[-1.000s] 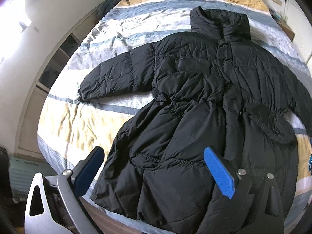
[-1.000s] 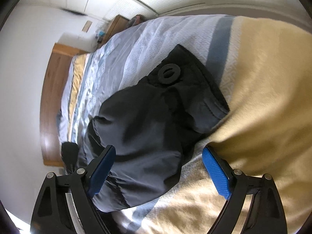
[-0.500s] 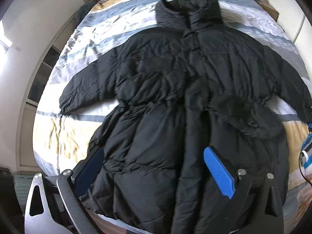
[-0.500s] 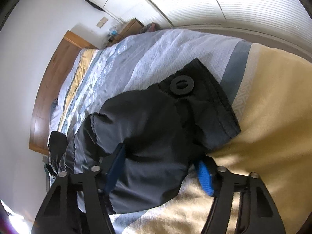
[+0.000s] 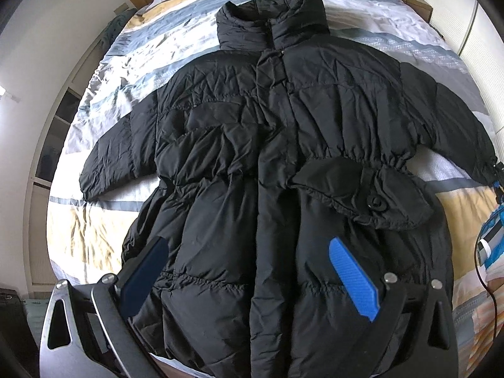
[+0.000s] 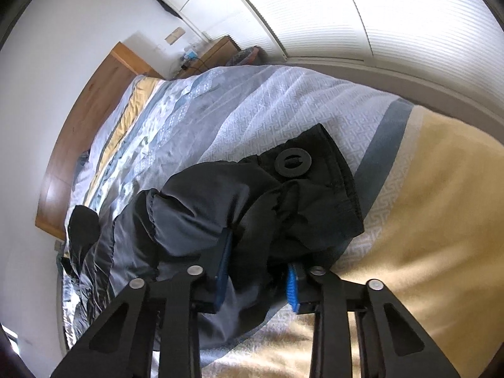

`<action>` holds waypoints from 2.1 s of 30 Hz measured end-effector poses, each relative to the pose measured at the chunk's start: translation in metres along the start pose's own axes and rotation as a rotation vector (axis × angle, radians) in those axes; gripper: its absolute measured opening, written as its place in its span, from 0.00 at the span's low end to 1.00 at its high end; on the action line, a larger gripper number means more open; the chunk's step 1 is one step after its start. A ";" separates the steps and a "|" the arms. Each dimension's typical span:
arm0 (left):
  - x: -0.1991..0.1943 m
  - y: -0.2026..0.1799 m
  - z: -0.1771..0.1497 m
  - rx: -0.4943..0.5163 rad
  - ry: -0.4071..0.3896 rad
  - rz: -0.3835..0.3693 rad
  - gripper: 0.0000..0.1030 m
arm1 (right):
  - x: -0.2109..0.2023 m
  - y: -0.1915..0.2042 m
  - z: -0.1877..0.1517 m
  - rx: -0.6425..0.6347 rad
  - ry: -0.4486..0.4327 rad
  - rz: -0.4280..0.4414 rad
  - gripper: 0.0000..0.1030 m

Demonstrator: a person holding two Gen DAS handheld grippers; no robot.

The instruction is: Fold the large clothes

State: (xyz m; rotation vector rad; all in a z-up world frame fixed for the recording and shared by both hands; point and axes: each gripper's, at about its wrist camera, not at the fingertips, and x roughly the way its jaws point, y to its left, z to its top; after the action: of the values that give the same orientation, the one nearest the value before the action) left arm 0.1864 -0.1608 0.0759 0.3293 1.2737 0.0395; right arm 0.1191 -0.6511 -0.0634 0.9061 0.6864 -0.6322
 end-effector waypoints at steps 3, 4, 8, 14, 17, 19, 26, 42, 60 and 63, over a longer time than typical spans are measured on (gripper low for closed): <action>0.005 -0.001 -0.001 0.002 0.010 0.001 1.00 | -0.001 0.004 0.000 -0.028 -0.005 -0.010 0.21; 0.006 -0.001 -0.001 0.002 0.013 0.001 1.00 | -0.002 0.006 0.000 -0.041 -0.008 -0.016 0.21; 0.011 0.000 -0.003 0.004 0.024 -0.003 1.00 | -0.005 0.012 0.001 -0.064 -0.021 -0.022 0.17; 0.016 0.007 -0.005 -0.015 0.028 -0.013 1.00 | -0.015 0.027 0.006 -0.098 -0.052 -0.017 0.14; 0.018 0.013 -0.007 -0.028 0.031 -0.016 1.00 | -0.021 0.038 0.010 -0.114 -0.066 0.007 0.13; 0.019 0.018 -0.009 -0.041 0.033 -0.020 1.00 | -0.026 0.048 0.013 -0.132 -0.074 0.025 0.12; 0.026 0.043 -0.014 -0.100 0.021 -0.064 1.00 | -0.046 0.103 0.023 -0.214 -0.095 0.120 0.11; 0.061 0.172 -0.033 -0.235 -0.086 -0.132 1.00 | -0.086 0.308 -0.045 -0.479 -0.017 0.355 0.11; 0.109 0.297 -0.084 -0.356 -0.053 -0.089 1.00 | -0.057 0.405 -0.216 -0.684 0.217 0.409 0.11; 0.117 0.303 -0.090 -0.356 -0.038 -0.092 1.00 | -0.055 0.405 -0.240 -0.720 0.250 0.398 0.11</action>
State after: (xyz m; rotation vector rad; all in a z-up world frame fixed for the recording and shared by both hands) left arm 0.1823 0.1719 0.0243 -0.0342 1.2168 0.1785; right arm 0.3213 -0.2432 0.0680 0.4213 0.8478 0.1015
